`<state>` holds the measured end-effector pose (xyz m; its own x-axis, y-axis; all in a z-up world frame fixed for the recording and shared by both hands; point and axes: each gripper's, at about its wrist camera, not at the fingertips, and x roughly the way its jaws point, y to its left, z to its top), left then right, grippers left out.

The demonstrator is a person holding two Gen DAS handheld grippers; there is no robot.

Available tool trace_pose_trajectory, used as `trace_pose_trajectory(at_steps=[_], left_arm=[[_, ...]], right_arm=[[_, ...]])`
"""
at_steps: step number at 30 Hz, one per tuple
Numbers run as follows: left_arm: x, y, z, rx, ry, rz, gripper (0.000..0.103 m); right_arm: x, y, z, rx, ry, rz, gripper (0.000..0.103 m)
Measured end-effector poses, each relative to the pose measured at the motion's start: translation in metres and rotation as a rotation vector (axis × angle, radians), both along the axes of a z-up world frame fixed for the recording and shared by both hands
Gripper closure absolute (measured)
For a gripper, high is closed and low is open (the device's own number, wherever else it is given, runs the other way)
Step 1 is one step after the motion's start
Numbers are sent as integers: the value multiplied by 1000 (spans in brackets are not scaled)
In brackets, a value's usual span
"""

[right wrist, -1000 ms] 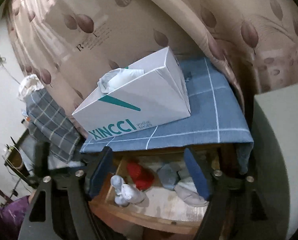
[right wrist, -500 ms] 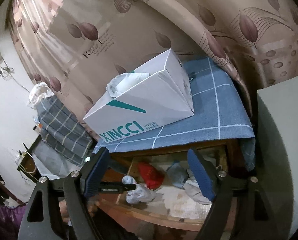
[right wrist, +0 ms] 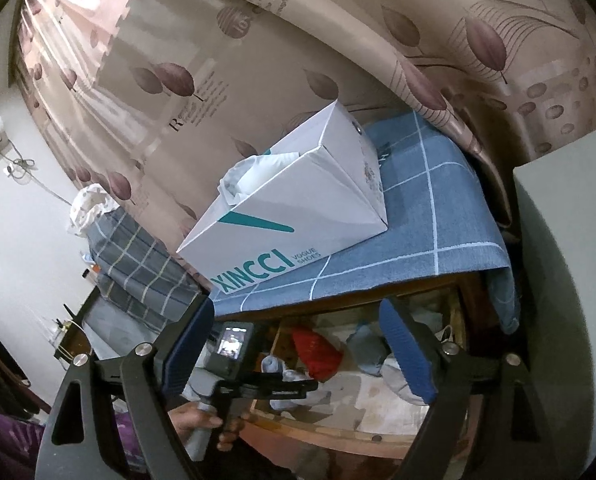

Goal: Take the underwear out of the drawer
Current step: 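Reach the left gripper into the drawer and grasp the white sock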

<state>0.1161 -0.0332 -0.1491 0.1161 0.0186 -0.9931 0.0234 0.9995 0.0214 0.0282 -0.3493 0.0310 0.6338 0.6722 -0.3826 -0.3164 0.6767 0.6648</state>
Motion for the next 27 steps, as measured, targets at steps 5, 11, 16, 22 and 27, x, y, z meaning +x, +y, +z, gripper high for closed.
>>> trace_pose_trajectory(at_steps=[5,11,16,22,27], left_arm=[[2,5,-22,56,93,25,26],[4,2,-19,-4,42,-14,26],[1,4,-13,-66,0,-7,57],[-16,0,13,-84,-90,-39,62],[-48,1,60,-205,-214,-72,62]], right_arm=[[1,-5,-2,31,11,-9,14],[3,-4,-3,32,20,-7,13],[2,-2,-4,9,23,-12,11],[6,-9,-9,13,57,-43,11],[10,-4,-14,-85,101,-54,11]])
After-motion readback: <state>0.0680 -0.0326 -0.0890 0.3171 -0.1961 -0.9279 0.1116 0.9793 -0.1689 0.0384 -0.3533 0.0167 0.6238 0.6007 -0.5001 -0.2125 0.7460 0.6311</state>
